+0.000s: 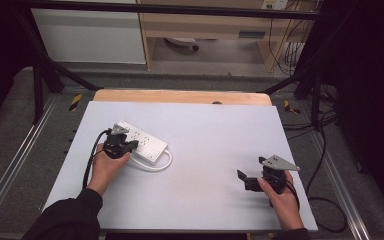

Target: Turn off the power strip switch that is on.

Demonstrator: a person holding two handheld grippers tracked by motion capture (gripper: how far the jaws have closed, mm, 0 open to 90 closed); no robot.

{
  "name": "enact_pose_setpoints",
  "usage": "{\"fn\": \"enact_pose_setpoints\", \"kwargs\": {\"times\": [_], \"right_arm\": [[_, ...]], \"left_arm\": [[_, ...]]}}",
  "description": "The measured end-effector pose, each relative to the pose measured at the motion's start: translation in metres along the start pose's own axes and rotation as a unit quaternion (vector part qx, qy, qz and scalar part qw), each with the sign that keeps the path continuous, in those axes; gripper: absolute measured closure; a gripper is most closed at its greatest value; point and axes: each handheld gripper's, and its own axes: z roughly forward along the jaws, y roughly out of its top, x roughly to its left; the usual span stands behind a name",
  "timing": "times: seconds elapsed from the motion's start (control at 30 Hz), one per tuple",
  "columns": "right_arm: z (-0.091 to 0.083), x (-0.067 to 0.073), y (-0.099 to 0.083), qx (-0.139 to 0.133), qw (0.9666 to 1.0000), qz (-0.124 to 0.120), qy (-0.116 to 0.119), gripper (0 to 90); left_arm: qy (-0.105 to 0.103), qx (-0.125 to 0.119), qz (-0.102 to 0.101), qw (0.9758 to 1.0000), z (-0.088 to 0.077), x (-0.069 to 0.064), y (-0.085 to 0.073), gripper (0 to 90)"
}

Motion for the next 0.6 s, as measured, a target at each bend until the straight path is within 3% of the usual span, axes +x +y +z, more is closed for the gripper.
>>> {"fn": "enact_pose_setpoints", "kwargs": {"times": [0.27, 0.37, 0.47, 0.6], "right_arm": [[0.0002, 0.0004, -0.0001, 0.001, 1.0000, 0.001, 0.001, 2.6], [0.0001, 0.0003, -0.0001, 0.001, 1.0000, 0.000, 0.001, 2.6], [0.0005, 0.0001, -0.0002, 0.002, 1.0000, 0.000, 0.001, 2.6], [0.0010, 0.0005, -0.0001, 0.002, 1.0000, 0.000, 0.001, 2.6]], "left_arm": [[0.005, 0.000, 0.001, 1.0000, 0.0014, 0.0008, -0.0020, 90.0], [0.000, -0.005, -0.011, 0.9999, 0.0011, 0.0027, -0.0035, 90.0], [-0.001, -0.012, 0.002, 0.9999, 0.0013, -0.0009, -0.0055, 90.0], [0.001, -0.012, 0.000, 0.9999, 0.0014, -0.0008, -0.0053, 90.0]]}}
